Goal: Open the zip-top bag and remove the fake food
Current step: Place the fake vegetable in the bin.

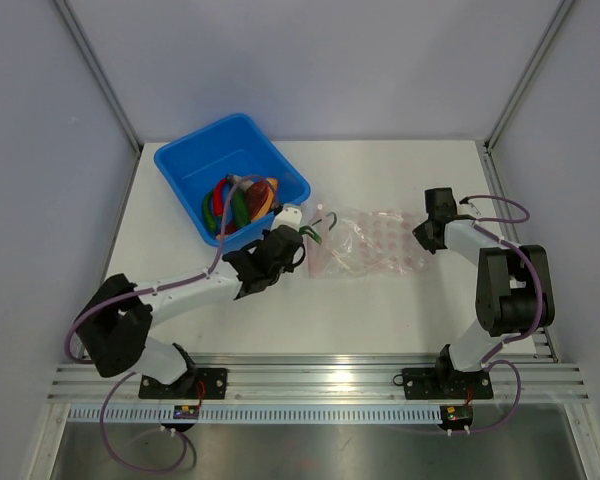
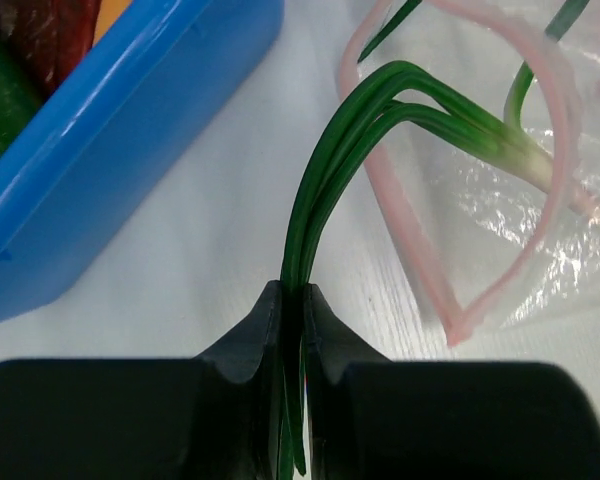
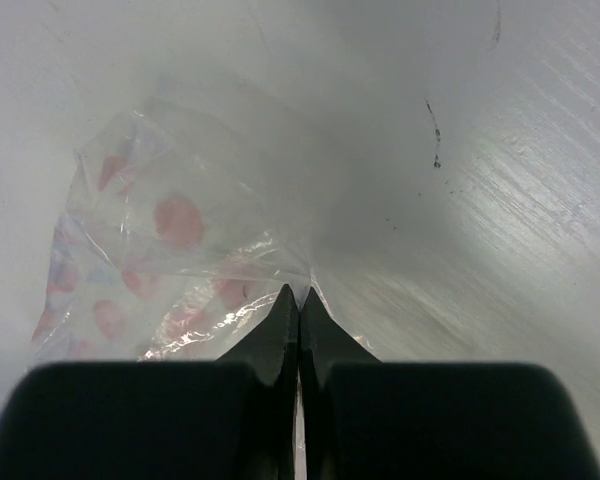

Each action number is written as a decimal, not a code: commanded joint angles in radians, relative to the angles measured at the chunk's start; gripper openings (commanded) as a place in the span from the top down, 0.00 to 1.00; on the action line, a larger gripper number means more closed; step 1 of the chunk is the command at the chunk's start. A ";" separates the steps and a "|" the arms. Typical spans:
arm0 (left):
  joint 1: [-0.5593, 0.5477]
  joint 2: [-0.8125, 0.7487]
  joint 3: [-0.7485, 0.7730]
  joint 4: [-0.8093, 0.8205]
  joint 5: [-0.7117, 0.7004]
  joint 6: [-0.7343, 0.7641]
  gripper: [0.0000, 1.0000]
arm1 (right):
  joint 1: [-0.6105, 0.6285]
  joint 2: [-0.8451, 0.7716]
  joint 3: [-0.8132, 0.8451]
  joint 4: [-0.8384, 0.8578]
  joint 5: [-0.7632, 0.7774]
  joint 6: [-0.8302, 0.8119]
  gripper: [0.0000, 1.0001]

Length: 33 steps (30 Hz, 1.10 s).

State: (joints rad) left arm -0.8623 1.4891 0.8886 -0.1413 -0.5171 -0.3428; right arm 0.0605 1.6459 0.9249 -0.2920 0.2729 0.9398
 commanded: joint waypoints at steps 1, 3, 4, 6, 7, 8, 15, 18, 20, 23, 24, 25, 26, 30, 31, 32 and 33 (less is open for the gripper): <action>-0.001 -0.121 -0.040 -0.090 0.003 -0.041 1.00 | -0.016 -0.012 -0.001 -0.015 0.046 0.010 1.00; -0.001 -0.170 -0.065 -0.125 0.006 -0.050 1.00 | -0.014 -0.012 -0.001 -0.013 0.046 0.011 1.00; -0.001 -0.215 -0.066 -0.142 0.002 -0.053 1.00 | -0.014 -0.011 -0.003 -0.013 0.045 0.011 1.00; -0.001 -0.256 -0.062 -0.194 -0.017 -0.058 1.00 | -0.014 -0.009 -0.003 -0.012 0.043 0.010 1.00; -0.001 -0.295 -0.059 -0.210 -0.024 -0.061 1.00 | -0.016 -0.009 -0.003 -0.012 0.043 0.010 1.00; -0.001 -0.312 -0.054 -0.237 -0.030 -0.061 1.00 | -0.014 -0.009 -0.003 -0.012 0.042 0.011 1.00; -0.003 -0.414 0.038 -0.331 -0.101 -0.045 1.00 | -0.014 0.006 0.003 -0.009 0.025 0.001 1.00; -0.003 -0.402 0.122 -0.377 -0.119 -0.021 1.00 | -0.014 0.006 0.003 -0.009 0.019 -0.001 1.00; -0.003 -0.392 0.198 -0.421 -0.138 -0.007 1.00 | -0.014 0.006 0.003 -0.009 0.020 -0.003 1.00; -0.003 -0.372 0.306 -0.475 -0.171 0.022 1.00 | -0.016 0.008 0.003 -0.007 0.015 -0.006 1.00; -0.001 -0.362 0.334 -0.491 -0.190 0.027 1.00 | -0.014 0.009 0.005 -0.004 0.011 -0.007 1.00; -0.001 -0.351 0.358 -0.523 -0.234 0.037 1.00 | -0.014 0.009 0.005 -0.004 0.011 -0.007 1.00; 0.002 -0.343 0.416 -0.538 -0.253 0.044 1.00 | -0.014 0.009 0.005 -0.006 0.008 -0.007 1.00; 0.028 -0.297 0.539 -0.593 -0.316 0.090 1.00 | -0.016 0.009 0.005 -0.003 0.002 -0.009 1.00; 0.032 -0.291 0.559 -0.600 -0.320 0.106 1.00 | -0.016 0.009 0.005 -0.003 0.002 -0.007 1.00; 0.052 -0.285 0.573 -0.603 -0.319 0.114 1.00 | -0.014 0.008 0.003 -0.001 0.000 -0.009 1.00; 0.068 -0.282 0.602 -0.603 -0.311 0.123 1.00 | -0.014 0.009 0.003 -0.001 0.000 -0.010 1.00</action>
State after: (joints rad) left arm -0.8284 1.1927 1.4128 -0.7097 -0.7647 -0.2790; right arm 0.0547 1.6520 0.9245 -0.2947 0.2695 0.9382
